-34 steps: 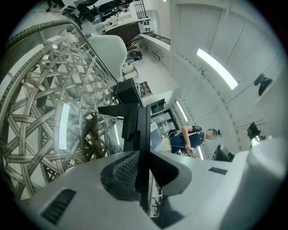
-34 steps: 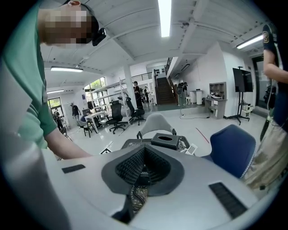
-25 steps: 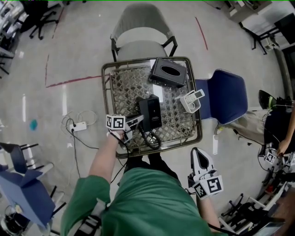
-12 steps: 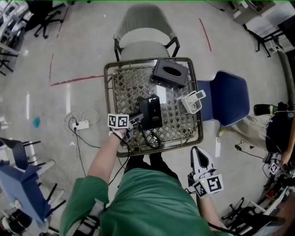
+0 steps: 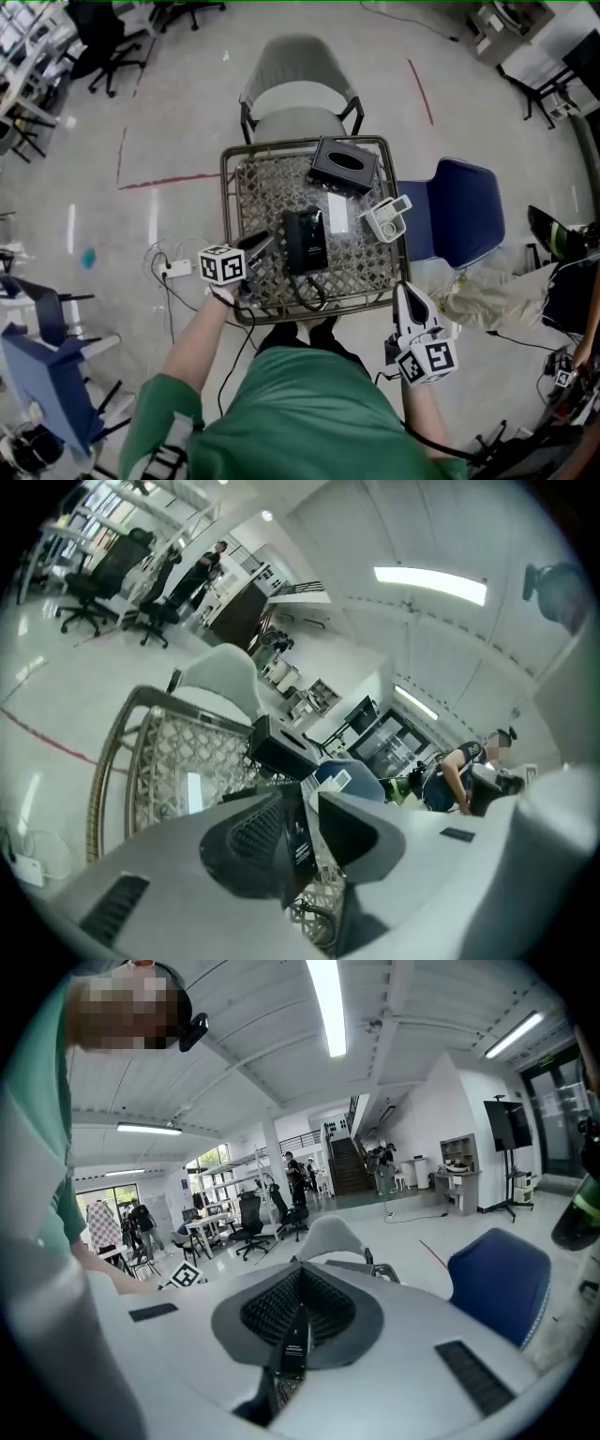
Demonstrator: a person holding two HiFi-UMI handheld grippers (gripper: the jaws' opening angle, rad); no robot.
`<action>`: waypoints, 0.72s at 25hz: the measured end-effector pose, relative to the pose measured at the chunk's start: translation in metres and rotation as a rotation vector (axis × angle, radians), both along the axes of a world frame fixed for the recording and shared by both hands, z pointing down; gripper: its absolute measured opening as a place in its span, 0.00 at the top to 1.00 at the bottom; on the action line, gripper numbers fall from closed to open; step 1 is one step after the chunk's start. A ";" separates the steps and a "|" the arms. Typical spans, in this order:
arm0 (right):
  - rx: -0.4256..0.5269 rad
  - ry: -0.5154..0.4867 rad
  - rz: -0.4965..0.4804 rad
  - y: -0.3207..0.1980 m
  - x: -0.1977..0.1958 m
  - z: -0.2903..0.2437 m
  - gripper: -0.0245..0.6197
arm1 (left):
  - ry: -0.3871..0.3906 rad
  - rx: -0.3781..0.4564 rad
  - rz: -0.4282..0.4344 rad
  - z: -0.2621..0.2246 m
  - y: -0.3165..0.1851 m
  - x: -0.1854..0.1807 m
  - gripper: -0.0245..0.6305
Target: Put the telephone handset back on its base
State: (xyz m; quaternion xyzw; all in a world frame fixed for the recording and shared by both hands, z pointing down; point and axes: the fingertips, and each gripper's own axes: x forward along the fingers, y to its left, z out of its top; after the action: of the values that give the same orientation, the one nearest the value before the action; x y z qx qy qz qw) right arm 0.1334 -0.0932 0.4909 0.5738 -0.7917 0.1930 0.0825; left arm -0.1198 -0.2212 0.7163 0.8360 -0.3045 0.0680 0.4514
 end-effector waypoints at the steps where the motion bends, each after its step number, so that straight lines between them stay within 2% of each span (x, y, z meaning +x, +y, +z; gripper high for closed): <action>1: 0.012 -0.006 0.002 -0.003 0.003 -0.003 0.94 | -0.018 0.048 -0.004 -0.021 -0.001 -0.002 0.76; 7: 0.087 -0.016 -0.015 -0.024 0.014 -0.024 0.94 | -0.101 0.326 -0.058 -0.147 -0.004 0.002 0.76; 12: 0.165 0.003 -0.053 -0.040 0.015 -0.054 0.94 | -0.130 0.527 -0.096 -0.239 0.011 0.017 0.78; 18: 0.255 0.163 -0.107 -0.051 0.016 -0.088 0.94 | -0.317 0.715 -0.059 -0.290 0.035 0.037 0.80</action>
State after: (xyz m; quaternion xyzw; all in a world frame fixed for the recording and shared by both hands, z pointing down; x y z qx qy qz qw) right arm 0.1499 -0.1442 0.4031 0.5504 -0.8298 0.0391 0.0833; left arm -0.0825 -0.1858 0.4262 0.9106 -0.3988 0.0727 0.0810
